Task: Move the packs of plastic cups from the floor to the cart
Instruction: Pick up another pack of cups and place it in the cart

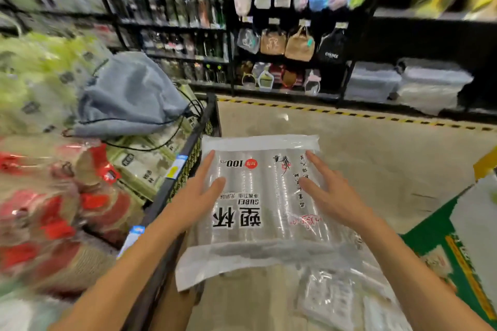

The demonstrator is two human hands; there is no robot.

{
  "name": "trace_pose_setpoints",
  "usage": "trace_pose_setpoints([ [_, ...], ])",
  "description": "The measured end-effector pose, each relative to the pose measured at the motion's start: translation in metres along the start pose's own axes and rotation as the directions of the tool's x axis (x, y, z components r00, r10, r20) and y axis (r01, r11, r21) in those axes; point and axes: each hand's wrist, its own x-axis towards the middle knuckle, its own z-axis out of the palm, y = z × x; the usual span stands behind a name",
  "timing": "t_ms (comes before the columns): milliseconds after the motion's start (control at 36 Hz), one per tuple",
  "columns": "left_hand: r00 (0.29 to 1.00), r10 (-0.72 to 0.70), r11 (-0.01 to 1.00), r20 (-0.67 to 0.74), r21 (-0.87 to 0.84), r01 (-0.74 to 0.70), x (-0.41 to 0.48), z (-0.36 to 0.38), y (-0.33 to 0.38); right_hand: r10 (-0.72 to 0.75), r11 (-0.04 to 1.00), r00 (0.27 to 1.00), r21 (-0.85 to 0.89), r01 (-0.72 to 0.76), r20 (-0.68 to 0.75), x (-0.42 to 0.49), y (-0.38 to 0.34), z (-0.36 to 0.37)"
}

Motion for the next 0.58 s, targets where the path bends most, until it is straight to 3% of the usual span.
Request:
trace_pose_setpoints([
  [167,0.991,-0.016,1.000,-0.132,-0.001,0.015,-0.040,-0.094,0.059,-0.139,0.989,0.990,0.049,0.137,0.039,-0.009,-0.107,-0.046],
  [361,0.956,-0.094,0.992,-0.277,0.052,0.113,-0.103,-0.156,0.074,-0.264,0.964,0.961,0.038,0.262,0.083,-0.022,-0.191,-0.038],
  [583,0.887,-0.213,0.976,-0.409,-0.127,0.175,-0.170,-0.194,0.059,-0.407,0.913,0.887,0.132,0.387,0.219,-0.020,-0.251,-0.003],
])
